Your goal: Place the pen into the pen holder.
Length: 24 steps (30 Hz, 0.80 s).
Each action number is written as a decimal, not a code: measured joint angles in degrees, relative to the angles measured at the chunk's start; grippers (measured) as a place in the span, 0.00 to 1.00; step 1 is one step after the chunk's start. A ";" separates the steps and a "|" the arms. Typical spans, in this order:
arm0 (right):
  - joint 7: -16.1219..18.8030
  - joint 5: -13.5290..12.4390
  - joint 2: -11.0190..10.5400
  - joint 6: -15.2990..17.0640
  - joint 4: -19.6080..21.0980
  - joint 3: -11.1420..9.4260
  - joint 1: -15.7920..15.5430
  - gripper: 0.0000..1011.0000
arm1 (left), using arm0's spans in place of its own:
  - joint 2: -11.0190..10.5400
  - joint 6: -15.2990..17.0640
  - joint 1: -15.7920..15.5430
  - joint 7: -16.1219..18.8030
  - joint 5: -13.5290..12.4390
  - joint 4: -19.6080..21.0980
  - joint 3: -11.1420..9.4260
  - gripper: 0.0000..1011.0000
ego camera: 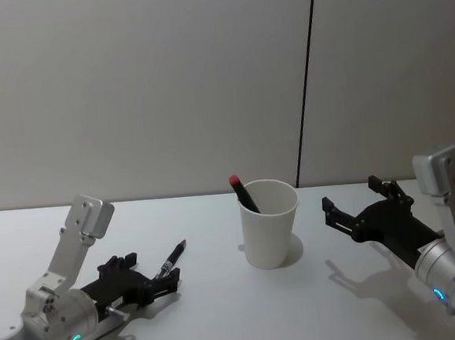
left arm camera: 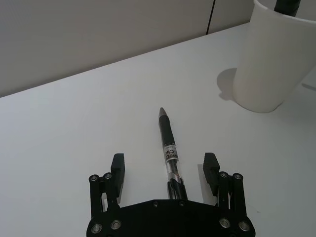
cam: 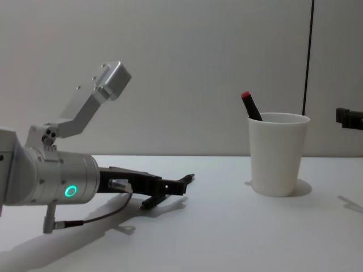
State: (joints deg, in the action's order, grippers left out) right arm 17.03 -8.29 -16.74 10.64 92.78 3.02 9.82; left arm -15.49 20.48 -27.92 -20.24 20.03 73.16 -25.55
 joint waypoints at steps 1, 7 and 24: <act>0.00 0.00 0.00 0.00 0.00 0.00 0.00 0.99 | 0.13 -0.03 -0.11 -0.09 0.03 -0.29 -0.01 0.99; 0.00 0.00 0.00 0.00 0.00 0.00 0.00 0.99 | 0.54 -0.15 -0.53 -0.41 0.08 -1.22 -0.12 0.99; 0.00 0.00 0.00 0.00 0.00 0.00 0.00 0.99 | 0.85 0.05 -1.05 -0.82 -0.84 -2.00 -0.70 0.99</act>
State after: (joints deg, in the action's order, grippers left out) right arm 17.04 -8.29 -16.74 10.64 92.78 3.02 9.82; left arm -14.65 20.53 -28.97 -21.06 19.19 71.15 -26.25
